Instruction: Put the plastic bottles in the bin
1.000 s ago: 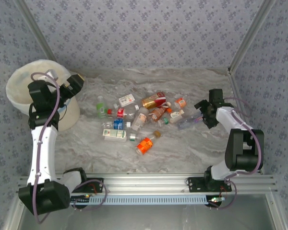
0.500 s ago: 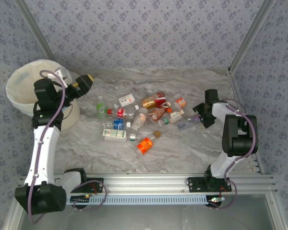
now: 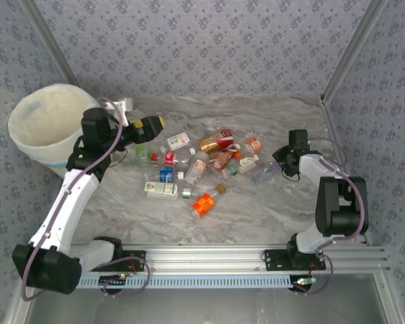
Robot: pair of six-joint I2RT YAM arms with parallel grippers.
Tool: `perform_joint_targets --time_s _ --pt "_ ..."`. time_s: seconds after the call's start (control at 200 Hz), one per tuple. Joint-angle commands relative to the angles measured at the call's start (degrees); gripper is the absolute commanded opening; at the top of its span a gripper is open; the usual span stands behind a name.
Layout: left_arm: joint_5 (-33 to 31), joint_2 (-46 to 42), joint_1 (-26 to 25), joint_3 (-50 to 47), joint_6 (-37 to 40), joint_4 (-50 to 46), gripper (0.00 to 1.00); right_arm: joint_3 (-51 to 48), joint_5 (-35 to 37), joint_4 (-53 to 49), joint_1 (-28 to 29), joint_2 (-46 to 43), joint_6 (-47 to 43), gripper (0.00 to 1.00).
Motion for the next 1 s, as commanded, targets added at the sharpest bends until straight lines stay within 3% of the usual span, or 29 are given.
perform_joint_targets --time_s 0.0,0.165,0.27,0.595,0.805,0.994 --pt "-0.8 2.0 -2.9 -0.2 3.5 3.4 1.0 -0.7 -0.3 2.7 2.2 -5.4 -5.4 0.36" --pt "2.3 6.6 -6.9 0.3 6.8 6.4 0.99 -0.1 -2.2 5.4 7.6 -11.4 -8.2 0.36" --pt "4.3 9.5 -9.8 -0.8 8.5 11.6 0.99 -0.2 -9.3 11.1 9.5 -13.3 -4.2 0.35" --pt "8.6 20.8 -20.7 3.2 14.7 15.5 1.0 9.0 -15.6 16.0 21.6 -11.6 -6.0 0.37" --pt "8.2 23.5 -25.5 5.4 18.6 13.9 1.0 12.6 -14.3 15.2 26.1 -10.3 -6.9 0.39" --pt "9.6 24.9 -26.2 6.0 17.3 15.4 0.99 13.0 -13.8 15.7 27.7 -10.3 -7.3 0.4"
